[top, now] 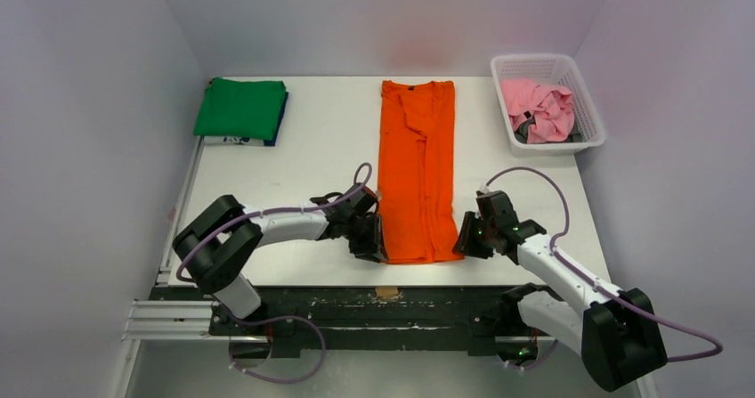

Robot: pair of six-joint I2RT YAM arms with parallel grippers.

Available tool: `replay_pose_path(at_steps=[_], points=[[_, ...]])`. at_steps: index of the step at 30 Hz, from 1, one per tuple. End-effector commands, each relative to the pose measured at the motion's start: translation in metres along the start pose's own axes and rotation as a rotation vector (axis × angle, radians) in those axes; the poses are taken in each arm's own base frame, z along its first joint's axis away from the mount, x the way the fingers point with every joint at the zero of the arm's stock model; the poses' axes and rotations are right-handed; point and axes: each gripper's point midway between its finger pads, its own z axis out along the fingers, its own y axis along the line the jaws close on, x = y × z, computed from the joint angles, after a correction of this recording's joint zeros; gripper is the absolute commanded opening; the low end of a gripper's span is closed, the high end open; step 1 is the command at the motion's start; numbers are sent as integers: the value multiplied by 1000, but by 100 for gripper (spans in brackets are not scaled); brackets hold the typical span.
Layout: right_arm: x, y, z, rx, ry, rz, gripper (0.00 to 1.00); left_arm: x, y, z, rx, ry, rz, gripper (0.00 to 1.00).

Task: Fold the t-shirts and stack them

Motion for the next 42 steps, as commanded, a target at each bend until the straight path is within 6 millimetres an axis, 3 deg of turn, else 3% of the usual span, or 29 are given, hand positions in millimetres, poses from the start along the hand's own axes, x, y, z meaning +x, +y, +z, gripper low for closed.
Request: replay_pose_path(at_steps=[1, 3, 6, 9, 12, 15, 19, 26, 32, 42], points=[[11, 4, -2, -40, 27, 18, 21, 7, 23, 14, -108, -3, -13, 16], [18, 6, -4, -64, 52, 17, 11, 7, 24, 16, -118, -1, -22, 0], [32, 5, -7, -77, 102, 25, 0, 12, 28, 13, -121, 4, -20, 0], [44, 5, -14, -83, 147, 54, 0, 22, 28, 4, -113, 4, -8, 0], [49, 8, -26, -96, 166, 67, 0, 31, 20, -10, -78, 3, 17, 0], [44, 14, -36, -115, 150, 65, 0, 32, -5, -19, 31, 14, 45, 0], [15, 30, -43, -153, 47, 71, 0, 16, -45, -32, 130, -11, 101, 0], [-63, 60, -50, -160, -175, 115, 0, -53, -61, -50, 95, -128, 64, 0], [-125, 76, -48, -103, -293, 110, 0, -116, -67, -66, 105, -191, 49, 0], [-200, 86, -14, -29, -324, 100, 0, -203, -56, -68, 79, -221, -7, 0]])
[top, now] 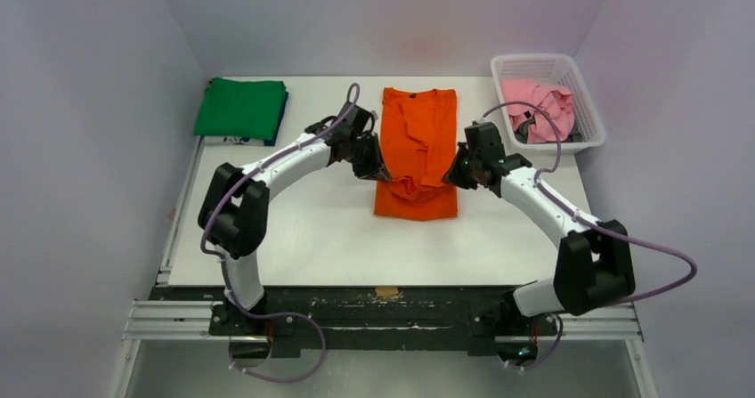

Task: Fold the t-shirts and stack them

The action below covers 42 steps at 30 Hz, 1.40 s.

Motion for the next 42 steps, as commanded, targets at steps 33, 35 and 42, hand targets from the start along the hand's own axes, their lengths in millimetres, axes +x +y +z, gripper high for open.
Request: replay_pose_path(at_steps=[33, 35, 42], points=[[-111, -21, 63, -2, -161, 15, 77, -97, 38, -15, 21, -60, 31, 90], [-82, -27, 58, -25, -102, 10, 76, -77, 43, -22, 22, -48, 21, 90], [2, -52, 41, -54, 49, 38, 68, -14, 67, -10, -10, 30, -12, 87]])
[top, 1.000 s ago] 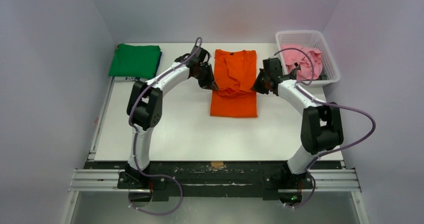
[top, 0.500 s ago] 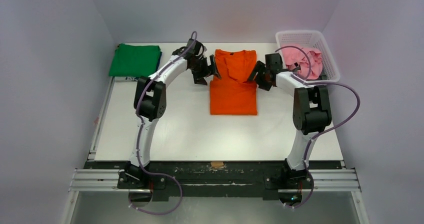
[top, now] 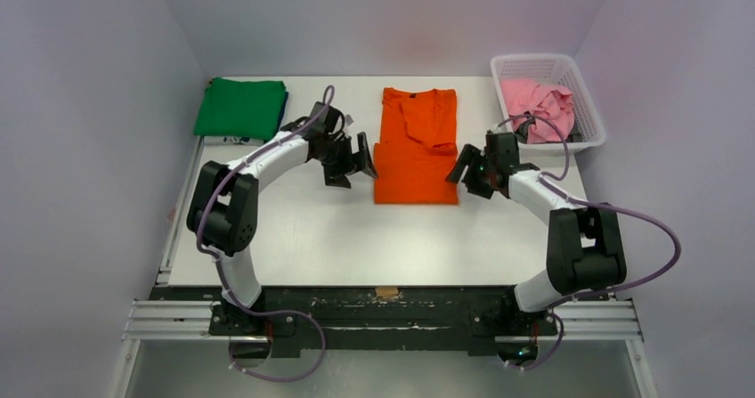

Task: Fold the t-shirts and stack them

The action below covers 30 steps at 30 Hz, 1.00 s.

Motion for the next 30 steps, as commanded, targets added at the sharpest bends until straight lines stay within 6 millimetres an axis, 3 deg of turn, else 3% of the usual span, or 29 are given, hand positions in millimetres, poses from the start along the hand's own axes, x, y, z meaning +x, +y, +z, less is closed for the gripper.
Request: replay_pose_path(at_steps=[1, 6, 8, 17, 19, 22, 30], points=[[42, -9, -10, -40, 86, 2, 67, 23, 4, 14, 21, 13, 13, 85], [63, -10, 0, -78, 122, 33, 54, 46, 9, 33, -2, 69, 10, 76], [63, -11, 3, -78, 111, 50, 48, 48, 11, 37, -13, 68, 8, 74], [71, -36, 16, 18, 90, 83, 38, 53, 19, 59, -33, 90, -6, 64], [74, -40, 16, 37, 89, 95, 28, 55, 21, 64, -40, 98, -10, 61], [81, -49, 16, 74, 100, 115, 2, 56, 21, 71, -32, 102, -28, 57], [109, -69, 7, 143, 148, 158, 0, 58, 24, 81, -60, 103, -33, 43]])
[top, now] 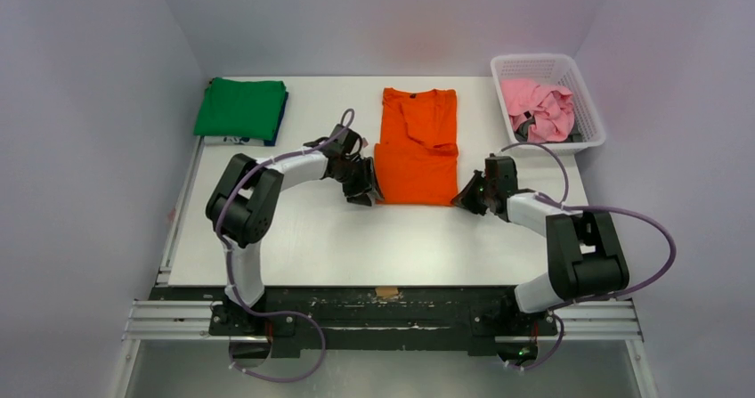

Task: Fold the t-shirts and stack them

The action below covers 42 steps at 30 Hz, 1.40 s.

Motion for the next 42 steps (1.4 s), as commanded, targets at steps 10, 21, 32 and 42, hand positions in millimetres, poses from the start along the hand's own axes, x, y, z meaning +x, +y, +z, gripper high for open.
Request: replay_pose_path(at_steps=[10, 21, 32, 42], points=[[41, -37, -2, 115, 103, 45, 0, 8, 29, 37, -149, -23, -39, 23], [70, -12, -49, -29, 249, -35, 0, 37, 10, -21, -86, -39, 63, 0], [118, 34, -169, -362, 445, -182, 0, 120, -15, -137, 85, -62, 187, 0], [17, 101, -183, -449, 39, -249, 0, 50, -82, -174, 285, -256, 269, 0]])
